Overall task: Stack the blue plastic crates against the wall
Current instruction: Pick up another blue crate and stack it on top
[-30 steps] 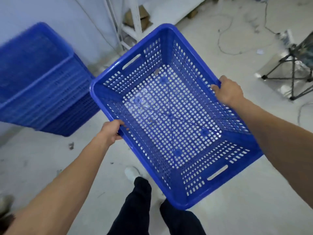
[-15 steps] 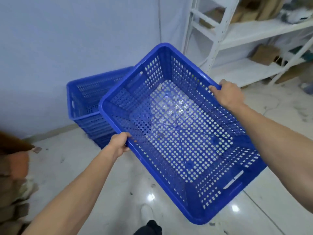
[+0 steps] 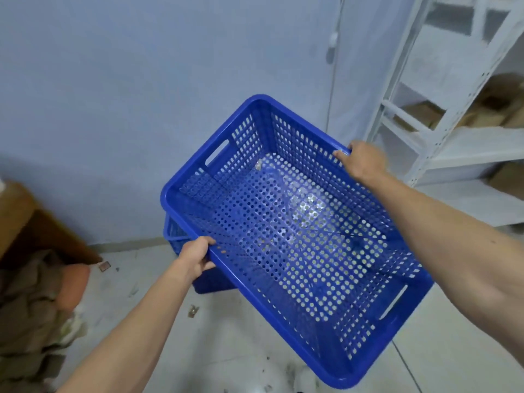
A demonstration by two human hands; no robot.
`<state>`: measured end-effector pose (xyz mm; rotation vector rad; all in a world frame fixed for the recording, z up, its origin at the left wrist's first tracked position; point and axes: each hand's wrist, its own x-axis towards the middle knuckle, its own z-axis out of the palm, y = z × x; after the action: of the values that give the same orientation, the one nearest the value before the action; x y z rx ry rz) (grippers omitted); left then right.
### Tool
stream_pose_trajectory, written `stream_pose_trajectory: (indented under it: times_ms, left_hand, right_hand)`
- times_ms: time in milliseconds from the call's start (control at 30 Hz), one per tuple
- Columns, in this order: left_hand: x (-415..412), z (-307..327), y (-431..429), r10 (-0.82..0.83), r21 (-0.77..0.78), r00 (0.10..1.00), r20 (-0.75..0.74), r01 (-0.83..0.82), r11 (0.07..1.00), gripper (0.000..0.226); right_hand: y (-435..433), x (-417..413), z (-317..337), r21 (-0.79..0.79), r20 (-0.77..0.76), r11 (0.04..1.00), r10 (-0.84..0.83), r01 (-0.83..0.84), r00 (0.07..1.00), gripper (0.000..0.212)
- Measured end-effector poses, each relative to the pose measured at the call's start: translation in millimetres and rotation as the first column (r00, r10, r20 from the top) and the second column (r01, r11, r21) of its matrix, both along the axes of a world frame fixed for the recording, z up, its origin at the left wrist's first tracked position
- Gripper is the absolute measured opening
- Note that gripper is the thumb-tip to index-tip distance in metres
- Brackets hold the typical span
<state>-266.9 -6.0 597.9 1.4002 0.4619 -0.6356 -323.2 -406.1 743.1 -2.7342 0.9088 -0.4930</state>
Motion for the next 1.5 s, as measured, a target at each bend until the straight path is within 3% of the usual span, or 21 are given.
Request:
stream_pose_trajectory:
  times_ms: [267, 433, 800, 1133, 1500]
  left_hand:
    - [47.4, 34.8, -14.7, 0.162, 0.029, 0.986, 0.044, -0.164, 0.986, 0.026]
    - [64.6, 39.9, -17.2, 0.268, -0.025, 0.963, 0.010, -0.268, 0.963, 0.018]
    - [138.2, -3.1, 8.9, 0.414, -0.113, 0.908, -0.071, -0.420, 0.901, 0.013]
    - [179.6, -31.7, 5.7, 0.540, -0.114, 0.822, -0.181, -0.563, 0.819, 0.010]
    - [193.4, -47.7, -26.0, 0.574, -0.078, 0.778, -0.255, -0.608, 0.790, 0.010]
  right_hand:
    - [-14.0, 126.1, 26.5, -0.007, 0.014, 0.984, 0.176, -0.176, 0.984, 0.044]
    - [2.8, 205.7, 40.0, -0.001, 0.023, 0.960, 0.281, -0.281, 0.960, 0.043]
    - [76.6, 357.6, 49.8, -0.077, -0.048, 0.900, 0.426, -0.428, 0.904, 0.048]
    - [117.4, 456.6, 17.7, -0.151, -0.116, 0.854, 0.486, -0.499, 0.866, 0.053]
    - [110.8, 525.7, -40.3, -0.101, -0.212, 0.781, 0.588, -0.616, 0.781, 0.053]
